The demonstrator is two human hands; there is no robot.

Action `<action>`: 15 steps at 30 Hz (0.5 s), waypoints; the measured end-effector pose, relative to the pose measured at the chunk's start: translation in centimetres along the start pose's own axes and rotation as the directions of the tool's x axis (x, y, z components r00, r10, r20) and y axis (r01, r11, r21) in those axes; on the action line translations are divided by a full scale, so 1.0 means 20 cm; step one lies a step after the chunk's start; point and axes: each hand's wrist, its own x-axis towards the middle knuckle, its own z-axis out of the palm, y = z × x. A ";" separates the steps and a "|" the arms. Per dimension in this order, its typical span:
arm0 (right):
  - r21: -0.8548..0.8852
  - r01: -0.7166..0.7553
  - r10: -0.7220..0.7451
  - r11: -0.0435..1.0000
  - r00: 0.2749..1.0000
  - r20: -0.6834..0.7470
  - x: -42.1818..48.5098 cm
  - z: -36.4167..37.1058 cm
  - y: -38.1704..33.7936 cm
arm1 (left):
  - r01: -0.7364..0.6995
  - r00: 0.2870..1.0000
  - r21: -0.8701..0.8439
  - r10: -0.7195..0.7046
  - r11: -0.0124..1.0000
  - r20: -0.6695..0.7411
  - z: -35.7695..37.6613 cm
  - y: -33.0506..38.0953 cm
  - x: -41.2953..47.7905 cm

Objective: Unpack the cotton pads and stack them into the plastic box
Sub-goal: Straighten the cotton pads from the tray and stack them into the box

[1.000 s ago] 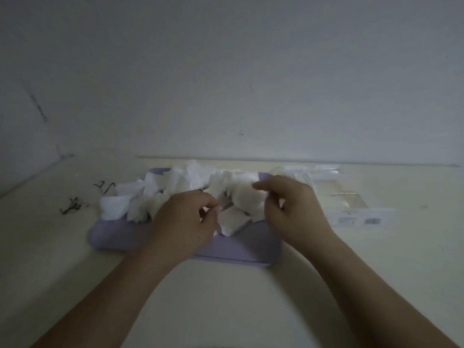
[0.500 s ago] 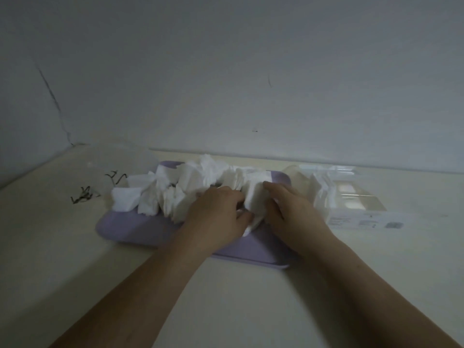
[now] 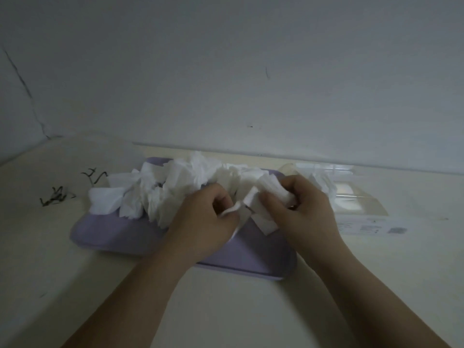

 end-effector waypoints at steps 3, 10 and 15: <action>0.106 -0.092 0.092 0.990 0.996 0.006 -0.01 -0.01 0.02 | 0.105 0.992 -0.310 -0.120 0.945 -0.030 -0.04 0.06 0.00; 0.442 -0.267 0.215 0.857 0.963 0.163 -0.04 -0.02 -0.02 | 0.142 0.982 -0.646 -0.027 0.750 0.185 -0.06 0.12 -0.03; 0.511 -0.287 0.198 0.810 0.955 0.222 -0.05 -0.01 -0.02 | 0.143 0.987 -0.571 -0.071 0.808 0.146 -0.04 0.12 -0.04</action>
